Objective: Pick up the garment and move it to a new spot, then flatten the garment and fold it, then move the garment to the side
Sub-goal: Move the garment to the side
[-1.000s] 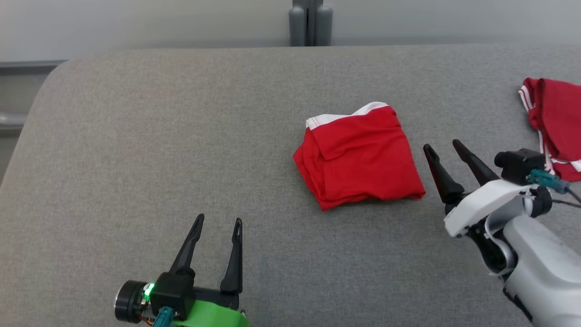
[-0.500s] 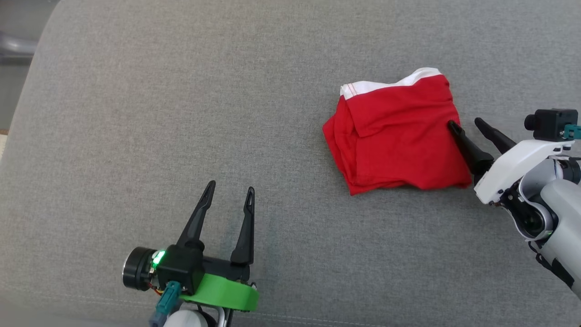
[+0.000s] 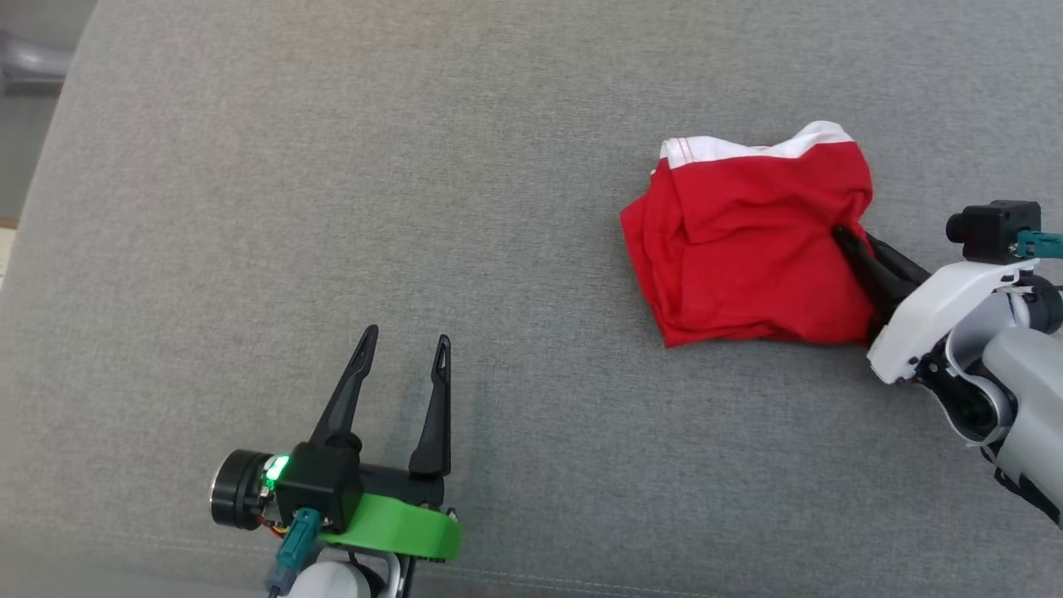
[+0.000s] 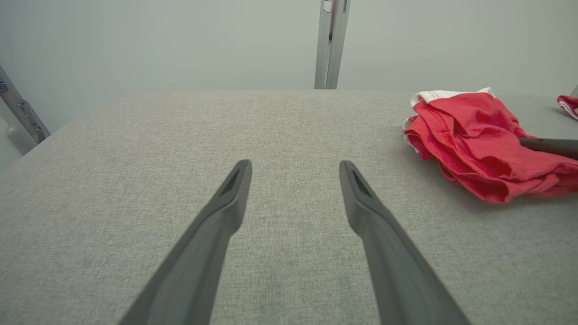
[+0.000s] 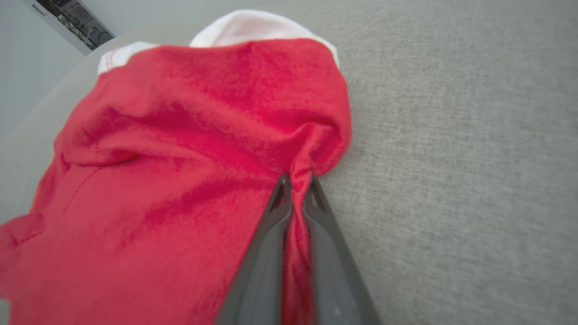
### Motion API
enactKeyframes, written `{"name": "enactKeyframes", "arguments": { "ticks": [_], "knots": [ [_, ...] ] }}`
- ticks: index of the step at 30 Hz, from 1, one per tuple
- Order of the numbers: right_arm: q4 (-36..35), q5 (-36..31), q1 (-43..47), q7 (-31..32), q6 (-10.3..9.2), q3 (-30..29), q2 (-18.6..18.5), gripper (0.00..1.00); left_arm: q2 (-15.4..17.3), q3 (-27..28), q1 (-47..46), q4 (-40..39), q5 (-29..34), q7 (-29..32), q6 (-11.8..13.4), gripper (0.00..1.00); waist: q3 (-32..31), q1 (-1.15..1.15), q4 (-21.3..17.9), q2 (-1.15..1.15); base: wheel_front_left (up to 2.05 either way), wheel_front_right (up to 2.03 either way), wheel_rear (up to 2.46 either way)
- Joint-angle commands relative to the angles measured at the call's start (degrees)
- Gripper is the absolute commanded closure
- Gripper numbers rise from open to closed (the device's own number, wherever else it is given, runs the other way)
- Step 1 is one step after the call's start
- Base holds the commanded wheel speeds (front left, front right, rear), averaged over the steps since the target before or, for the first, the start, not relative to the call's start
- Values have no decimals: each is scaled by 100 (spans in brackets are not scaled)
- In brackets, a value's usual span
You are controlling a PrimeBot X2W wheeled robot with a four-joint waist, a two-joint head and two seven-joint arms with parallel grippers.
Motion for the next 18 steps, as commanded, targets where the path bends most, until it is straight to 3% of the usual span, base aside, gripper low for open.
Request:
{"name": "enactKeyframes", "arguments": {
  "ticks": [1,7,18],
  "knots": [
    [55,-71,-77,-86,1,65,-167,100,14,46,74,-10,102,2,-30,0,-131,0,-245,0,0,0,0],
    [122,-132,-297,-285,1,47,-642,100,14,155,68,1,252,2,-204,0,-76,0,-742,0,0,0,0],
    [182,-481,-987,-343,1,-387,-1625,100,70,341,-291,-258,704,2,-542,0,572,0,-1471,0,0,0,0]
  ]
}}
